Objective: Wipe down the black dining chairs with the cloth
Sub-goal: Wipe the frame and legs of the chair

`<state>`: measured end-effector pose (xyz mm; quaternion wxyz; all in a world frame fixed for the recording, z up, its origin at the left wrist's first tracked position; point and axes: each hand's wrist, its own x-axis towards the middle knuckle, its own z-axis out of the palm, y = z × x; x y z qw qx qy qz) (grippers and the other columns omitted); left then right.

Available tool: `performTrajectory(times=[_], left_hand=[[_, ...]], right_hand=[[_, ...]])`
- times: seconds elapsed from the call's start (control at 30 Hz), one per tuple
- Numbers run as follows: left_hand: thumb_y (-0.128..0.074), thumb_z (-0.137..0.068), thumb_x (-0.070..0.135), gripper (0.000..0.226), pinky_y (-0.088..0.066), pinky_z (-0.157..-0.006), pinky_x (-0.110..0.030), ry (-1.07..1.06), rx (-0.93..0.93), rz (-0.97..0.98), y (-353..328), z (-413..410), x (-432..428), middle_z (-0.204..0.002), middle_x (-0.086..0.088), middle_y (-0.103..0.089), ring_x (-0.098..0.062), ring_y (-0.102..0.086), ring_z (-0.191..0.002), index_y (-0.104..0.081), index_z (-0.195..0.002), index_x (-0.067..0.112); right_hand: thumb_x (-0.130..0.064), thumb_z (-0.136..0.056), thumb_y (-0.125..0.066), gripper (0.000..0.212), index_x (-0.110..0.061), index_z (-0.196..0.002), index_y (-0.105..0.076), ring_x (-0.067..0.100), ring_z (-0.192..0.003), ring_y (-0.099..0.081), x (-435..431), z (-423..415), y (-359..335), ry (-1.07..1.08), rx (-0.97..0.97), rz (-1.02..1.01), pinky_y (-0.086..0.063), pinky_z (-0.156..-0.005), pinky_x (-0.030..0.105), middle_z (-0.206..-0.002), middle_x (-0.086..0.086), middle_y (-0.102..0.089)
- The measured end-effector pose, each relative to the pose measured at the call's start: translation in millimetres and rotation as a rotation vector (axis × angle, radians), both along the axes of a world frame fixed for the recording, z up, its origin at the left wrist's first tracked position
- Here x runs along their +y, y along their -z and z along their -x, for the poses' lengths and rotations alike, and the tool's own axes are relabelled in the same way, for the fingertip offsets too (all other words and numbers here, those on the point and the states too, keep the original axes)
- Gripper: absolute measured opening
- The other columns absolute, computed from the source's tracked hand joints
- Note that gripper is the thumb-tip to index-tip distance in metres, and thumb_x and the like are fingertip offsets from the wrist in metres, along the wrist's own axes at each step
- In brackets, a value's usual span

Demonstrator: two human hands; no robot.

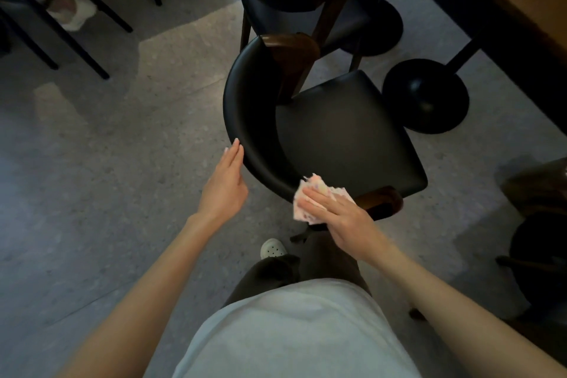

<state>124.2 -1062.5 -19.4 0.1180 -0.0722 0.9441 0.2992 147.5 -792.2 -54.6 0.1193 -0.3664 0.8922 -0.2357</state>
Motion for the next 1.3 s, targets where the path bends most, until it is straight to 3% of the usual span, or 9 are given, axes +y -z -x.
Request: performTrajectory(times=[0.17, 0.37, 0.53, 0.7, 0.83, 0.93, 1.07, 1.17, 1.3], left_hand=[[-0.040, -0.097, 0.003, 0.057, -0.012, -0.113, -0.017, -0.211, 0.083, -0.125, -9, 8, 2, -0.157, 0.002, -0.026, -0.009, -0.020, -0.145, -0.027, -0.151, 0.015], [-0.040, -0.098, 0.004, 0.055, -0.016, -0.118, -0.025, -0.221, 0.051, -0.127, -8, 20, 1, -0.157, -0.002, -0.027, -0.013, -0.022, -0.145, -0.028, -0.151, 0.015], [-0.038, -0.097, 0.001, 0.056, -0.014, -0.115, -0.020, -0.267, 0.036, -0.128, -5, 32, -2, -0.158, 0.001, -0.025, -0.010, -0.021, -0.145, -0.028, -0.150, 0.015], [-0.037, -0.098, 0.001, 0.055, -0.011, -0.112, -0.016, -0.310, -0.003, -0.133, -5, 41, 0, -0.159, 0.002, -0.021, -0.009, -0.018, -0.145, -0.028, -0.151, 0.014], [-0.036, -0.098, 0.001, 0.057, -0.008, -0.111, -0.013, -0.336, -0.006, -0.143, -2, 44, 4, -0.160, 0.003, -0.017, -0.008, -0.014, -0.146, -0.023, -0.152, 0.014], [-0.037, -0.099, 0.002, 0.056, -0.009, -0.111, -0.014, -0.355, 0.000, -0.148, -1, 44, 4, -0.160, 0.006, -0.017, -0.006, -0.015, -0.145, -0.024, -0.152, 0.016], [-0.037, -0.098, 0.000, 0.056, -0.012, -0.116, -0.020, -0.353, 0.035, -0.171, -3, 45, 3, -0.159, 0.004, -0.021, -0.007, -0.017, -0.145, -0.026, -0.151, 0.015], [-0.038, -0.097, -0.001, 0.057, -0.012, -0.114, -0.016, -0.348, 0.056, -0.172, -2, 48, 1, -0.158, 0.002, -0.023, -0.007, -0.019, -0.145, -0.028, -0.150, 0.014], [-0.035, -0.098, -0.002, 0.056, -0.012, -0.117, -0.019, -0.333, 0.029, -0.171, -1, 49, -3, -0.158, 0.004, -0.022, -0.006, -0.018, -0.145, -0.027, -0.151, 0.015]], right_hand=[[-0.025, -0.097, -0.026, 0.054, -0.028, -0.151, -0.031, 0.000, -0.144, -0.021, -15, 4, -2, 0.148, -0.158, 0.024, -0.024, -0.118, 0.031, -0.156, -0.014, -0.027], [-0.018, -0.105, -0.035, 0.054, -0.021, -0.155, -0.016, -0.003, -0.142, -0.010, -83, 61, -13, 0.158, -0.441, 0.114, -0.007, -0.112, 0.008, -0.160, -0.010, -0.015], [-0.015, -0.105, -0.031, 0.053, -0.010, -0.155, -0.012, 0.018, -0.149, -0.009, -147, 118, 1, 0.279, -0.548, 0.216, -0.010, -0.117, 0.026, -0.162, 0.005, -0.009], [-0.011, -0.104, -0.032, 0.051, -0.010, -0.154, -0.018, 0.011, -0.147, -0.012, -141, 115, 6, 0.279, -0.519, 0.309, -0.013, -0.120, 0.029, -0.161, 0.003, -0.017], [-0.009, -0.101, -0.042, 0.060, -0.025, -0.154, -0.019, -0.007, -0.141, -0.017, -68, 81, 7, 0.073, -0.508, 0.196, -0.013, -0.113, 0.009, -0.156, -0.012, -0.024], [-0.010, -0.100, -0.045, 0.057, -0.028, -0.151, -0.027, -0.019, -0.135, -0.018, -25, 73, 2, -0.009, -0.548, 0.093, -0.018, -0.117, 0.015, -0.151, -0.021, -0.029], [-0.012, -0.101, -0.046, 0.044, -0.019, -0.144, -0.043, -0.009, -0.137, -0.028, -50, 102, -4, 0.134, -0.510, 0.233, -0.020, -0.117, 0.018, -0.148, -0.013, -0.039], [-0.009, -0.103, -0.037, 0.049, -0.012, -0.151, -0.028, 0.007, -0.146, -0.014, -127, 139, 4, 0.240, -0.502, 0.321, -0.008, -0.116, 0.013, -0.158, -0.001, -0.022], [-0.008, -0.104, -0.029, 0.051, -0.009, -0.153, -0.014, 0.009, -0.147, -0.002, -184, 153, 10, 0.415, -0.508, 0.360, -0.008, -0.122, 0.030, -0.162, 0.006, -0.008]])
